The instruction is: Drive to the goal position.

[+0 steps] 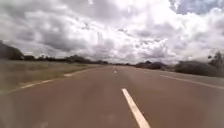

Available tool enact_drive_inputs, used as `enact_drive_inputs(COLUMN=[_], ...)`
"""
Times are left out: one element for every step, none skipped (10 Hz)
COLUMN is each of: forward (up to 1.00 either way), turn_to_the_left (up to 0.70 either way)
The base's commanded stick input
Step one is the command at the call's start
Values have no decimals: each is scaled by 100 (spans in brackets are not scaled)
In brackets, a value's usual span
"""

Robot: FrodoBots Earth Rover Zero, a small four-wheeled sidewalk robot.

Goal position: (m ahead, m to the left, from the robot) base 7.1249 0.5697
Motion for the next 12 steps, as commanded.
enact_drive_inputs(forward=[100,100,100,100,100,100,100,100,100,100,100,100], turn_to_the_left=[0,-6,-13,-20,-28,-30,-17,0,0,0,0,0])
